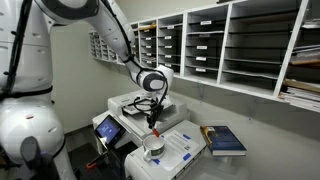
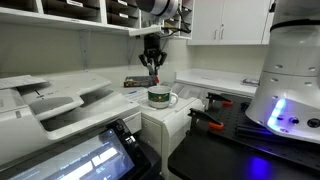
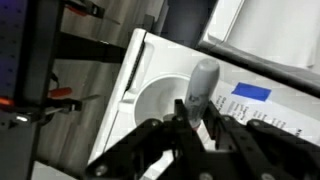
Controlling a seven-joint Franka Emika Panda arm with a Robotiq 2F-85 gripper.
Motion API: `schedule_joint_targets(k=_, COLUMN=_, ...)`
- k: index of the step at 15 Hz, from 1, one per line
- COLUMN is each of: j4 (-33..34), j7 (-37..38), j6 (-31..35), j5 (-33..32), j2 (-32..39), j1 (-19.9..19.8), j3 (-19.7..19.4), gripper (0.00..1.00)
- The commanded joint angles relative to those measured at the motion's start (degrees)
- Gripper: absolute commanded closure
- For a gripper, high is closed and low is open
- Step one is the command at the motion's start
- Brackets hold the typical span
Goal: Remove the marker from the mug and put it on the copier
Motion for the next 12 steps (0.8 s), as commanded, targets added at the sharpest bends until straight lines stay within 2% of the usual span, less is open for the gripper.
schedule_joint_targets(k=1, j4=0.2, j7=1.9, j6=-3.5, j5=-5.1, j2=-4.0, j1=-0.3, j3=0.2, gripper=0.94)
schedule_joint_targets(k=6, j4=2.3, j7=15.8, j6=6.5, j5=-28.3, j2=1.8, j1=0.3, j3=-0.5, gripper=0.94)
schedule_joint_targets(k=9, j4=6.1, j7=21.8, j6=8.1, j5=-36.4, j2=8.2, j1=2.2, j3=-2.1, gripper=0.94)
schedule_joint_targets(k=12, j4=11.7, j7=27.7, j6=9.1, j5=-40.6, j2=14.7, j1=5.3, j3=-3.9, gripper=0.94)
